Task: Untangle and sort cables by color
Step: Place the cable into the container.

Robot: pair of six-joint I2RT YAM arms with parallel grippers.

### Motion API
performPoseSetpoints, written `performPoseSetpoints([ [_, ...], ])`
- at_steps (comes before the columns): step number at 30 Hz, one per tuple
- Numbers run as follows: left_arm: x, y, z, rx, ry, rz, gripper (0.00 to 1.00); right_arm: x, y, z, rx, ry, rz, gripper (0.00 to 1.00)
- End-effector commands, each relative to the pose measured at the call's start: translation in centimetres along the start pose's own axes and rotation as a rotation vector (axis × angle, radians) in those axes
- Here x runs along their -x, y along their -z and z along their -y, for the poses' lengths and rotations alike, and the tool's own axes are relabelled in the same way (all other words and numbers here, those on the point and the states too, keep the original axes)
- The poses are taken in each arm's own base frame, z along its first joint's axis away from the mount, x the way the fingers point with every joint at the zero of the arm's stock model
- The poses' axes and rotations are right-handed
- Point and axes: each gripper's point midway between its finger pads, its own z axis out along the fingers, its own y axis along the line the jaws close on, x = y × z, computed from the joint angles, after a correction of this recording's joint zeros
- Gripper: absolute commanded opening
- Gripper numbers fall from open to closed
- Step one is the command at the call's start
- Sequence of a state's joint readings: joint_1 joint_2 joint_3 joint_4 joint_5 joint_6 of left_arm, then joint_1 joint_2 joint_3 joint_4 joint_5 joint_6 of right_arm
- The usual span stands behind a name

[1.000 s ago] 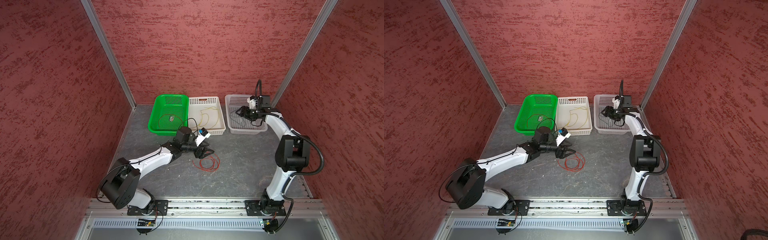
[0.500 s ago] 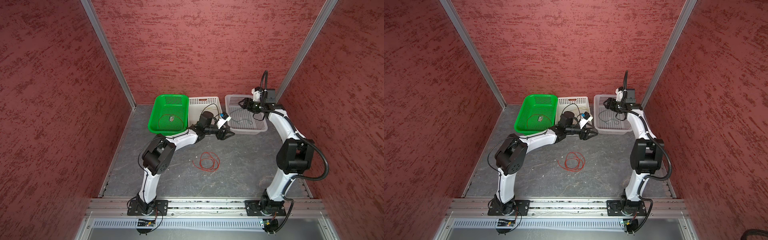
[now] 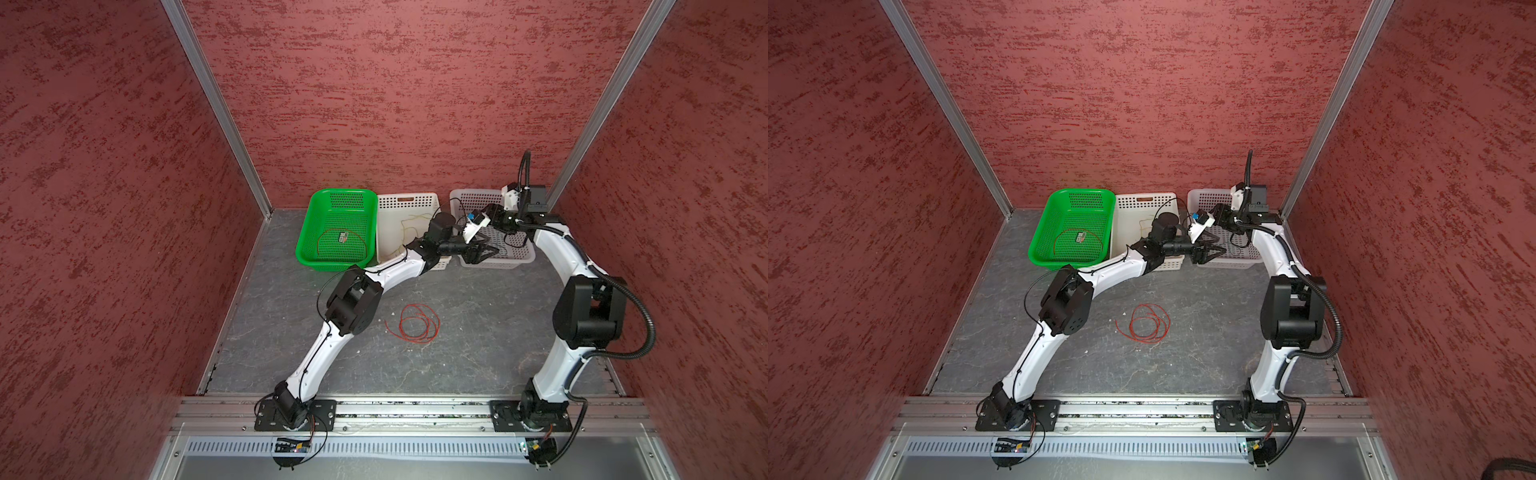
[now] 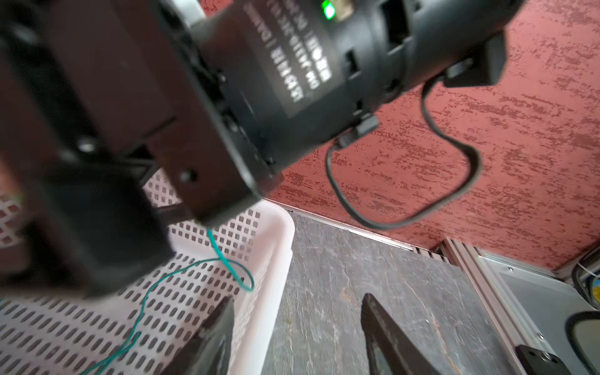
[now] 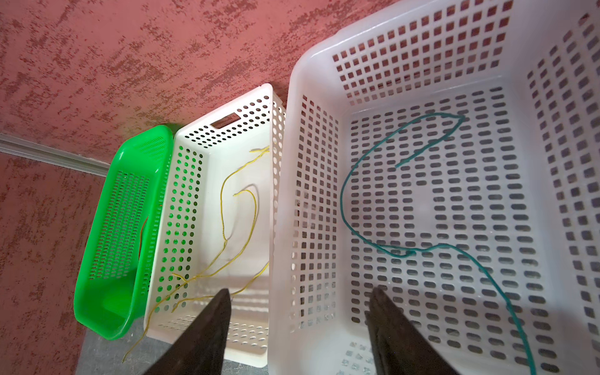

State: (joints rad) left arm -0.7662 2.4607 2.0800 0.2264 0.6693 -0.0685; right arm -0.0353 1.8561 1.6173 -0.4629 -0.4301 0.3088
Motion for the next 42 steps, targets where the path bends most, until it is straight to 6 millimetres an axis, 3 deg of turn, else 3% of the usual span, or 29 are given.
performPoseSetpoints([
  [1,-1.0,-1.0,-1.5,0.034,0.060,-0.005,0.58,1.7,1.6,-1.8,0.040,0.029,0.077,0.68],
  [11,-1.5,-2.7,-3.0,0.118,0.067,0.018,0.38,1.5,2.0,-2.4,0.065,0.024,0.084,0.67],
  [27,-2.2,-3.4,-4.2,0.153,0.085,0.042,0.44,1.3,2.0,-3.9,0.142,0.001,0.094,0.67],
  [33,-2.7,-3.7,-4.7,0.167,0.094,0.045,0.38,1.2,2.3,-4.7,0.178,-0.007,0.098,0.66],
  [42,-3.1,-3.7,-5.0,0.167,0.105,0.043,0.21,1.3,2.8,-5.3,0.197,-0.011,0.106,0.66],
])
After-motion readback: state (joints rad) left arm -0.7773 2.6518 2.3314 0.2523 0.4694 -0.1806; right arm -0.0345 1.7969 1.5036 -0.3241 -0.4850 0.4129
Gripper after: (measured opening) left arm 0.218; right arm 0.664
